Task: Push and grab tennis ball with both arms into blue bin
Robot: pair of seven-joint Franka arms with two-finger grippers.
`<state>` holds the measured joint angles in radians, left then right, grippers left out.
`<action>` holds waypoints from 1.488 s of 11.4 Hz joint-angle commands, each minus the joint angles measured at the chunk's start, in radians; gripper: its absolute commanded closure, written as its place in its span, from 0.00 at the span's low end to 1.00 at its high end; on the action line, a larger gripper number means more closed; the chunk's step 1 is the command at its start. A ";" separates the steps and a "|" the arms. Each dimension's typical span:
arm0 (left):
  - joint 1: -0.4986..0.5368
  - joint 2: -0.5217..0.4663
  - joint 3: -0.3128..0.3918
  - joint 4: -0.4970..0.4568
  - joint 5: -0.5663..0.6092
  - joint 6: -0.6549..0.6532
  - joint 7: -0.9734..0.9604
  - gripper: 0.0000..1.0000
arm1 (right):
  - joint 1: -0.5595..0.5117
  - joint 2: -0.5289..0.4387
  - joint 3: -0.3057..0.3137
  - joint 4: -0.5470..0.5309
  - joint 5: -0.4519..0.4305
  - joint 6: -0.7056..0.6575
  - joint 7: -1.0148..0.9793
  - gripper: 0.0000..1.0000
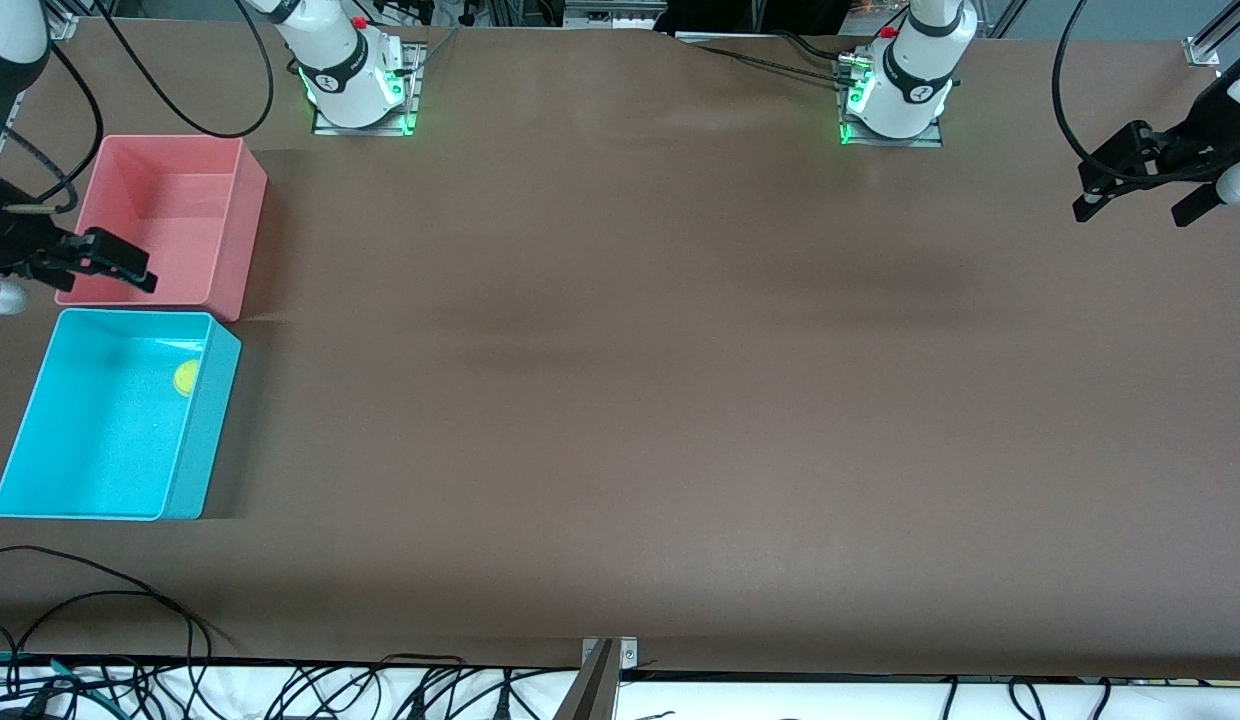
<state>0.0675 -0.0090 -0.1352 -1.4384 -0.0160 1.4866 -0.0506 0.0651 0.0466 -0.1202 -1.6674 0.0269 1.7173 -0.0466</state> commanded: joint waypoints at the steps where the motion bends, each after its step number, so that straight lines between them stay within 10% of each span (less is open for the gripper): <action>1: 0.005 0.009 -0.001 0.026 -0.005 -0.017 0.020 0.00 | -0.021 -0.111 0.011 -0.075 -0.016 -0.027 0.004 0.00; 4: 0.000 0.012 -0.003 0.026 -0.005 -0.016 0.020 0.00 | -0.015 -0.128 0.022 -0.072 -0.116 -0.054 -0.004 0.00; 17: -0.005 0.046 -0.004 0.026 -0.005 0.038 0.009 0.00 | -0.013 -0.108 0.080 -0.014 -0.062 -0.117 0.056 0.00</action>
<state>0.0666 0.0195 -0.1372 -1.4386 -0.0160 1.5262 -0.0507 0.0577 -0.0619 -0.0443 -1.6985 -0.0523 1.6144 -0.0167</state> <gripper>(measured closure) 0.000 0.000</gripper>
